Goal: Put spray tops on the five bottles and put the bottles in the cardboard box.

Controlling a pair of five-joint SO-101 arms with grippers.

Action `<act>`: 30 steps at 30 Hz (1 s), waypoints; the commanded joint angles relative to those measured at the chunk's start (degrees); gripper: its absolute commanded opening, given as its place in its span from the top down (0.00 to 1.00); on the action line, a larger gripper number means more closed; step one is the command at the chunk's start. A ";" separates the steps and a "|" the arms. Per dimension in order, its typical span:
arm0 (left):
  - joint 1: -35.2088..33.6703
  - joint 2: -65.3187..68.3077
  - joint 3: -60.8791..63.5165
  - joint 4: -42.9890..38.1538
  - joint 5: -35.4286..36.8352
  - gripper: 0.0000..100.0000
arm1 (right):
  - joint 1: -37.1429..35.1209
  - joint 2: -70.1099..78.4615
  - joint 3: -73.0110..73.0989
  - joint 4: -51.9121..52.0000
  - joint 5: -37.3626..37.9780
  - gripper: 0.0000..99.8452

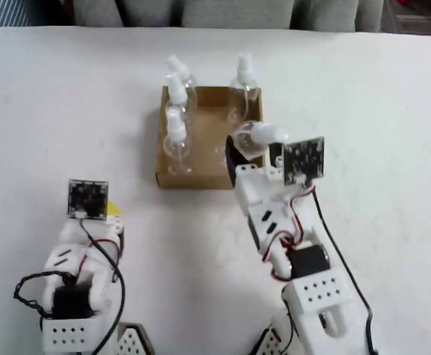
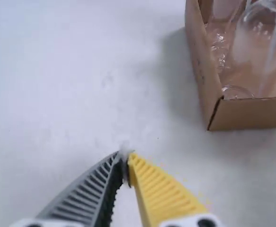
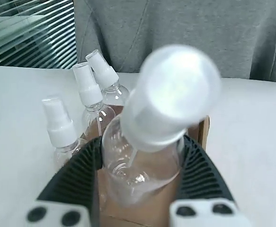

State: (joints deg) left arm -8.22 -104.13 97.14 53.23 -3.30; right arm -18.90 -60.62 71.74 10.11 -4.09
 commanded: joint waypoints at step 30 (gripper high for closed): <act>-0.66 -0.40 -0.18 -1.23 -7.03 0.98 | 5.23 55.08 -33.67 -10.24 7.65 0.98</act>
State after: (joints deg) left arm -9.98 -104.13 97.14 53.23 -9.63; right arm -14.33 -6.64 42.37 1.14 2.24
